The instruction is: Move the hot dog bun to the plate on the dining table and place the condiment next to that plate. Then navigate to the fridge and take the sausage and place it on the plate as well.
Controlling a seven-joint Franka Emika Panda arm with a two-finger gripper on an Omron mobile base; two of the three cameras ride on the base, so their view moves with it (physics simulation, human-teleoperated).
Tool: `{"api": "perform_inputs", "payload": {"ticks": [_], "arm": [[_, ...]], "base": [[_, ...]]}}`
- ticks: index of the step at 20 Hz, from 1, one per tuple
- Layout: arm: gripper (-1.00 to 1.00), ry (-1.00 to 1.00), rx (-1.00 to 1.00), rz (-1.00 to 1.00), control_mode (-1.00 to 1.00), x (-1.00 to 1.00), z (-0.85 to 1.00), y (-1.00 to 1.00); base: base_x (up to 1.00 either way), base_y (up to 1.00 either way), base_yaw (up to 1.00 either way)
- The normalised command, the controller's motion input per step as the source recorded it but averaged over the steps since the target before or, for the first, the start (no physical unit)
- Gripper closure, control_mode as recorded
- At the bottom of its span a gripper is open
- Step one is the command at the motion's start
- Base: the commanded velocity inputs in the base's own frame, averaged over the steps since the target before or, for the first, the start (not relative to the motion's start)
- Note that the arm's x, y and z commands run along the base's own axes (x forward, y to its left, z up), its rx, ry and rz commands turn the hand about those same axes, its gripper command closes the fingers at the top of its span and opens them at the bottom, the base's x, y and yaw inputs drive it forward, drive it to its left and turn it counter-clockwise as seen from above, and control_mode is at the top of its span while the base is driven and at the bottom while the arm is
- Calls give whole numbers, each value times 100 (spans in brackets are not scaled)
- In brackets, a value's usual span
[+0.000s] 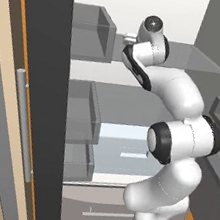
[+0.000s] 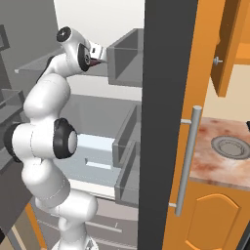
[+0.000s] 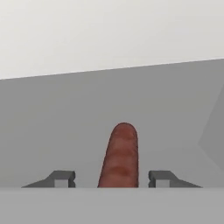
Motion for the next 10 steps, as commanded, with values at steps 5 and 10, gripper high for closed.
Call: {"api": "perform_inputs", "payload": {"ticks": [5, 10], "arm": [[100, 0, 0, -4, -100, -25, -35, -19], [100, -1, 1, -1, -100, -76, -13, -4]], "base": [[0, 0, 0], [0, 0, 0]]}}
